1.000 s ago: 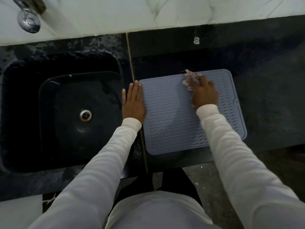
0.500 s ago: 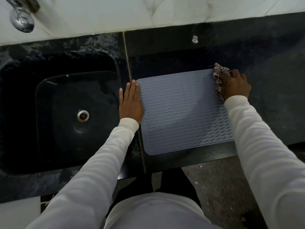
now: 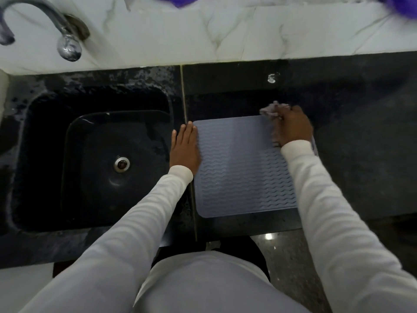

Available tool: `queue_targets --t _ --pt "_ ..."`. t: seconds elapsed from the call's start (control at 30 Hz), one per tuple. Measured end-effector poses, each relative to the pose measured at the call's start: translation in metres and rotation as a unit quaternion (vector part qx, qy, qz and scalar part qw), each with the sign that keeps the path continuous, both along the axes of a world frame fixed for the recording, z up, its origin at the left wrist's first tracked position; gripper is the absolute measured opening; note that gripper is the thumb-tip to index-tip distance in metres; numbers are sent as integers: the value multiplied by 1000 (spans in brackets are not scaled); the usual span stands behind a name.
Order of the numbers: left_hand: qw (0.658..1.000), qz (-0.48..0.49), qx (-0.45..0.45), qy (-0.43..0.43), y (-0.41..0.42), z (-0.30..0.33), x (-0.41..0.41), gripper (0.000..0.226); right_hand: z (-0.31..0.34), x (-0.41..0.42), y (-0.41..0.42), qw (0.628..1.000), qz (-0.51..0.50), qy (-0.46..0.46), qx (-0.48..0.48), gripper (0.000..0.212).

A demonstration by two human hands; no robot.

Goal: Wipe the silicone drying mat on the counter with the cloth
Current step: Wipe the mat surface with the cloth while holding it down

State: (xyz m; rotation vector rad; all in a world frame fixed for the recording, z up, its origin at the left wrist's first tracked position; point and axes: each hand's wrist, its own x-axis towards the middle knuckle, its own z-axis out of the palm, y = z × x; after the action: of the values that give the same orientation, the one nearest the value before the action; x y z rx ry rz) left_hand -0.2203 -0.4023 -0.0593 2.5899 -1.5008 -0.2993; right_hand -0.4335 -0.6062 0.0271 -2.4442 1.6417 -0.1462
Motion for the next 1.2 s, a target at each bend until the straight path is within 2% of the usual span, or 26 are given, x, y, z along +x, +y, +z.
queue_targets --t 0.1,0.2,0.3,0.37,0.53,0.63,0.8,1.07,1.2 --pt "1000 -1 -6 18 2 2 0 61 2 57 53 996 78 -45 30 35" --pt "1000 -1 -2 9 2 3 1 61 -15 116 108 987 158 -9 10 42" --pt "1000 -13 22 -18 3 2 2 71 -45 147 138 987 147 50 29 43" --pt "999 -17 26 -30 2 0 0 69 -55 146 138 990 124 66 25 42" --pt "999 0 33 -40 3 -5 0 65 -45 136 117 979 167 112 22 45" --pt "998 -4 46 -32 3 -3 -1 67 -38 120 99 982 139 127 27 43" --pt "1000 5 17 -14 4 -3 -1 67 -35 75 52 984 77 157 12 37" --pt "1000 6 20 -20 4 -5 -2 61 -46 -29 -38 978 -73 197 -20 29" --pt "999 2 24 -27 4 -6 -1 62 -48 -59 -57 976 -122 182 6 35"
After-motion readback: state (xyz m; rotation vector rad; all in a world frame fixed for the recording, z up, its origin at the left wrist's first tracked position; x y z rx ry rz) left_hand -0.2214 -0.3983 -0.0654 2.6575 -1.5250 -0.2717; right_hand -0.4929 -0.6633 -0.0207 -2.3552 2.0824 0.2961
